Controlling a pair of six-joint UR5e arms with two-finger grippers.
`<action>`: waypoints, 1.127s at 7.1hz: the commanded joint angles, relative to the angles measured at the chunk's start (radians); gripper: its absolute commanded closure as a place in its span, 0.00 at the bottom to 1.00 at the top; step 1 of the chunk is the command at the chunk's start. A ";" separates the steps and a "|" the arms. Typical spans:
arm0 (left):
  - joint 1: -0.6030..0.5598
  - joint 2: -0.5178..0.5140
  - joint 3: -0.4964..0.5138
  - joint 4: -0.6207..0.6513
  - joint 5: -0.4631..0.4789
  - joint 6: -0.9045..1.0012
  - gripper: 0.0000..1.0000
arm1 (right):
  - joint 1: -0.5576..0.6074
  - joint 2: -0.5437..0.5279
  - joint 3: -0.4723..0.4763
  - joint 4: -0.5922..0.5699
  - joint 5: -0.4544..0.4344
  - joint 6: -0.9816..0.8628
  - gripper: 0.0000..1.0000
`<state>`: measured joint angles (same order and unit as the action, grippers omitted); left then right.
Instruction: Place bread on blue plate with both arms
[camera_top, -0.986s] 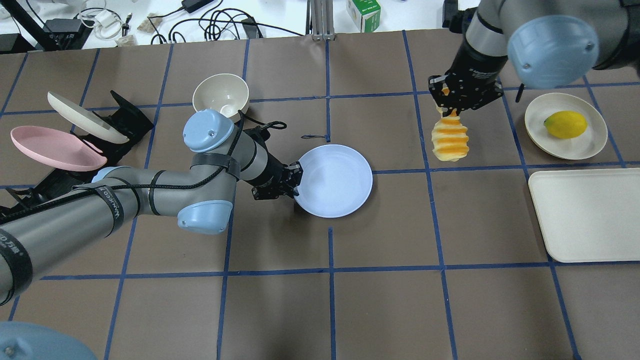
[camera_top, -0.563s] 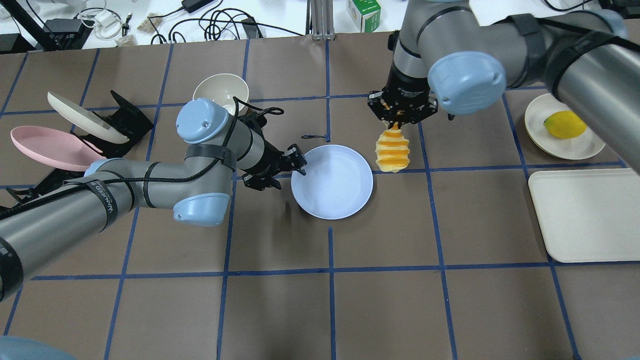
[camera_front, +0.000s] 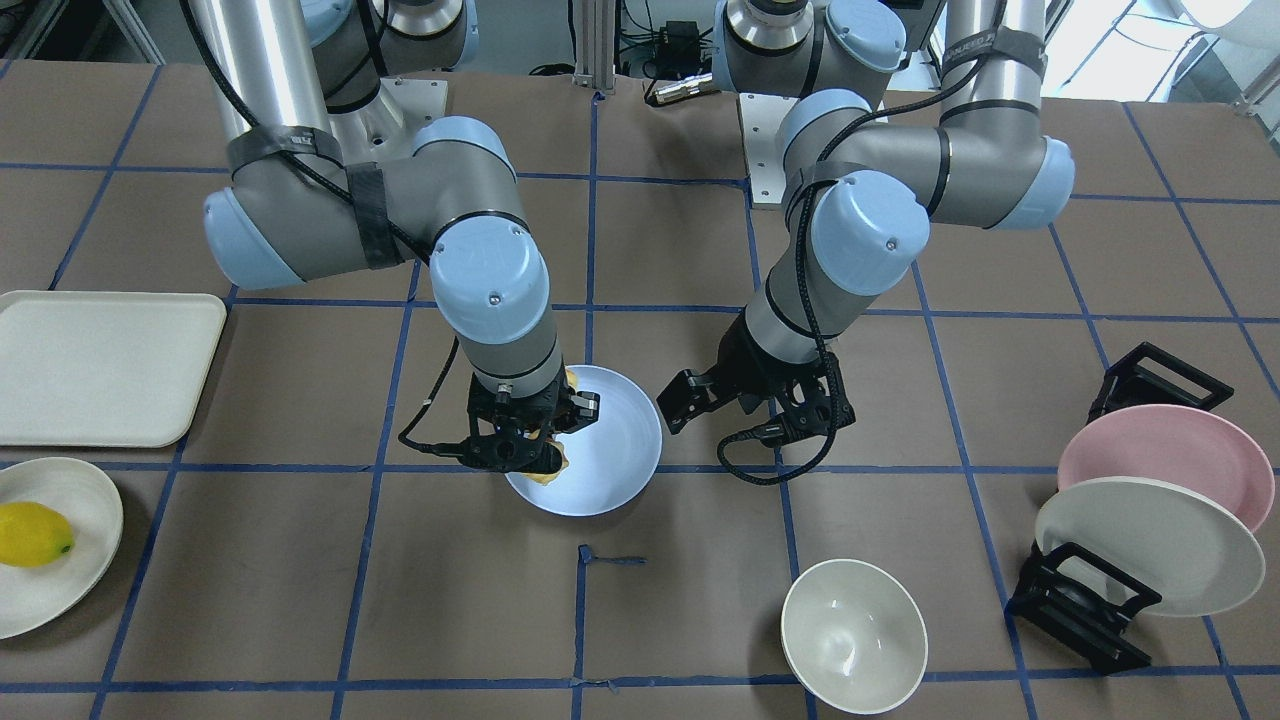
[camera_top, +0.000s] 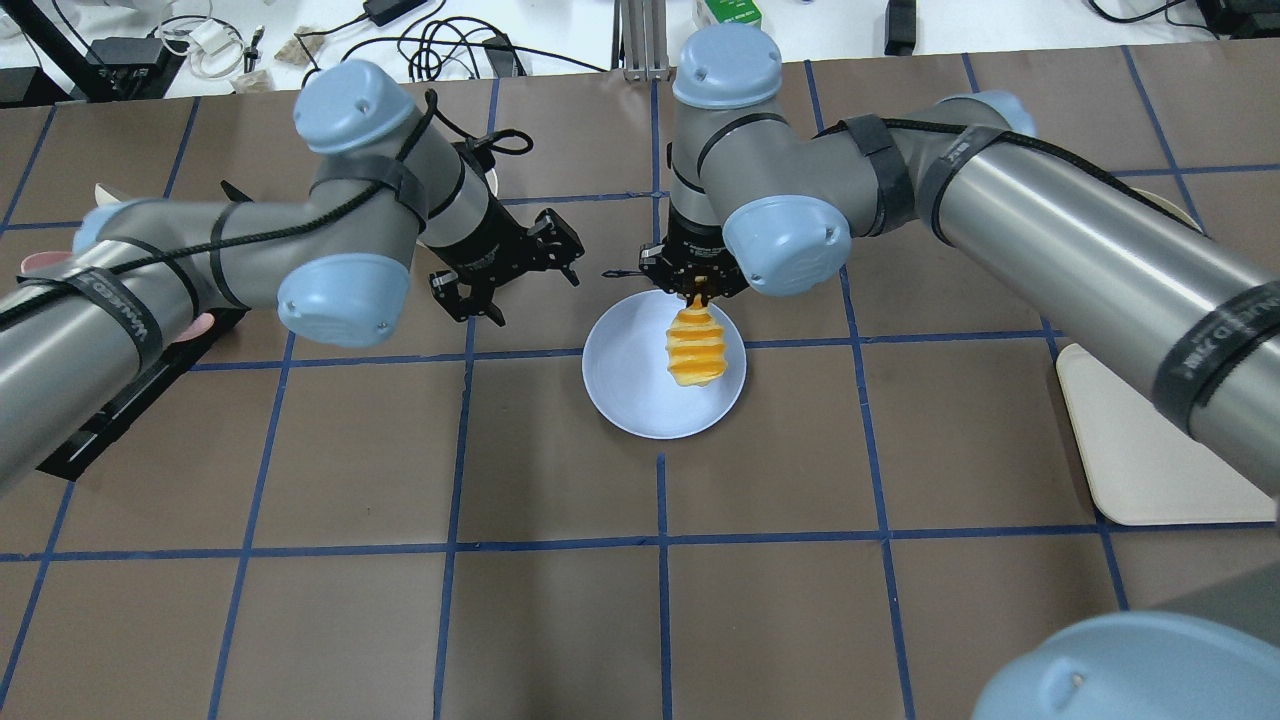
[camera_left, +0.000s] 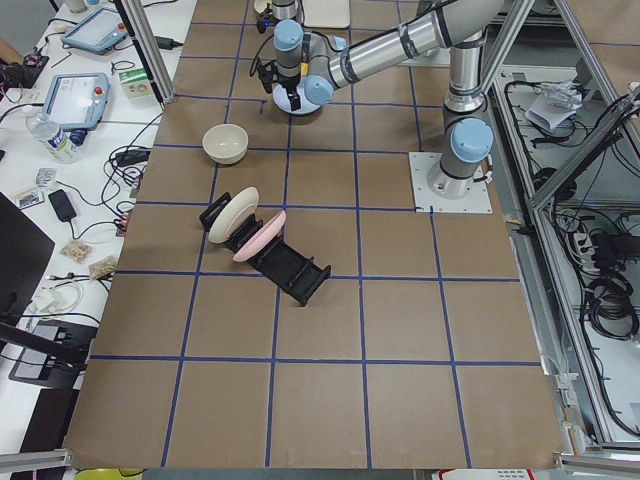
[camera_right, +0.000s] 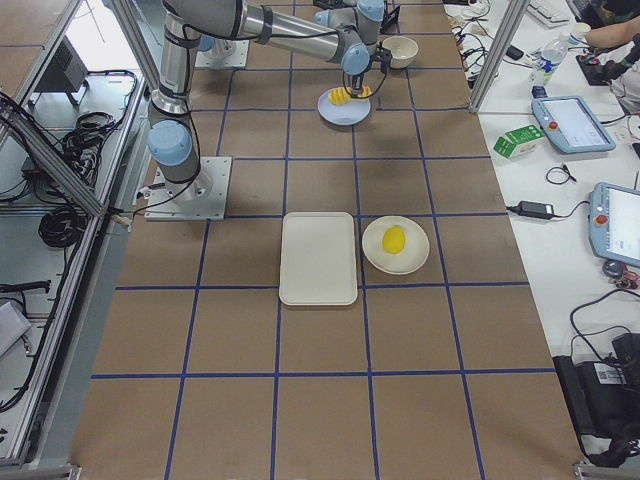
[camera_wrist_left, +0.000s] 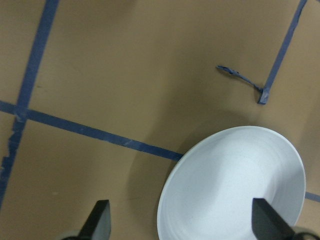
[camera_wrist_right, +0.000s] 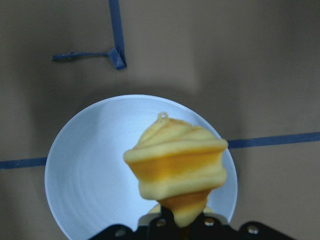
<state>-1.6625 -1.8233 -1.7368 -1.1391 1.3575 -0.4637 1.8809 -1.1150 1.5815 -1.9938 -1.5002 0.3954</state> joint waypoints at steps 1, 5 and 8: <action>0.001 0.080 0.147 -0.302 0.063 0.020 0.00 | 0.049 0.050 0.000 -0.025 0.000 0.035 1.00; -0.013 0.261 0.169 -0.487 0.169 0.179 0.00 | 0.050 0.081 0.009 -0.043 0.000 0.040 0.00; 0.007 0.286 0.151 -0.449 0.308 0.286 0.00 | 0.041 0.051 -0.006 -0.027 -0.002 0.020 0.00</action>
<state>-1.6698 -1.5403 -1.5786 -1.6101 1.6378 -0.2140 1.9285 -1.0465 1.5809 -2.0306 -1.4996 0.4288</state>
